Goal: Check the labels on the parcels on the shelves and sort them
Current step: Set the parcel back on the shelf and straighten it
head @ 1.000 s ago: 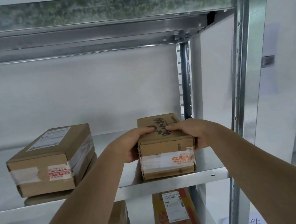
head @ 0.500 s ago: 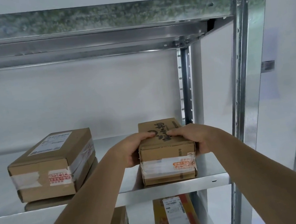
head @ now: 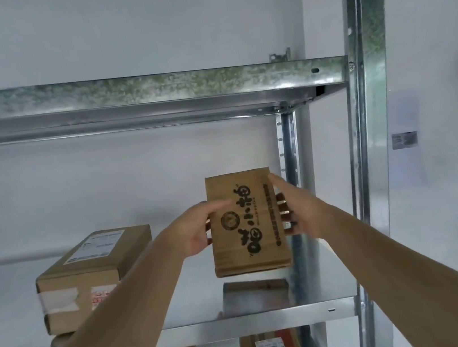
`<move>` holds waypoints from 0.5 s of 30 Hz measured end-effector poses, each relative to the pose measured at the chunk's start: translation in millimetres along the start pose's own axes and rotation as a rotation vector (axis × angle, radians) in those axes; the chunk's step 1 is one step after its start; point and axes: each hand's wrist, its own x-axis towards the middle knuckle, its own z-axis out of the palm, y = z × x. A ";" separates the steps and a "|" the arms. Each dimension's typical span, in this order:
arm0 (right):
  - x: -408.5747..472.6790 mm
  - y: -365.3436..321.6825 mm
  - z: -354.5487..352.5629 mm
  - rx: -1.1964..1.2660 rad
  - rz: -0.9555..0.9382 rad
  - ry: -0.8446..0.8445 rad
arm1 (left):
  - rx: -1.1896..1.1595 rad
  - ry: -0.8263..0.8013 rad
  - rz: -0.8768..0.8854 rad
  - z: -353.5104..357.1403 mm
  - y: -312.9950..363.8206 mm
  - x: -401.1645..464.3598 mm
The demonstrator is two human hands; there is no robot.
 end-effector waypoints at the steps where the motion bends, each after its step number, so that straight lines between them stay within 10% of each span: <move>1: -0.6 -4.0 -1.3 0.033 -0.001 0.021 | -0.036 0.001 0.007 0.3 5.5 -3.9; 15: -10.7 -38.5 -1.9 -0.235 0.164 0.001 | 0.111 0.113 -0.258 8.1 41.9 7.0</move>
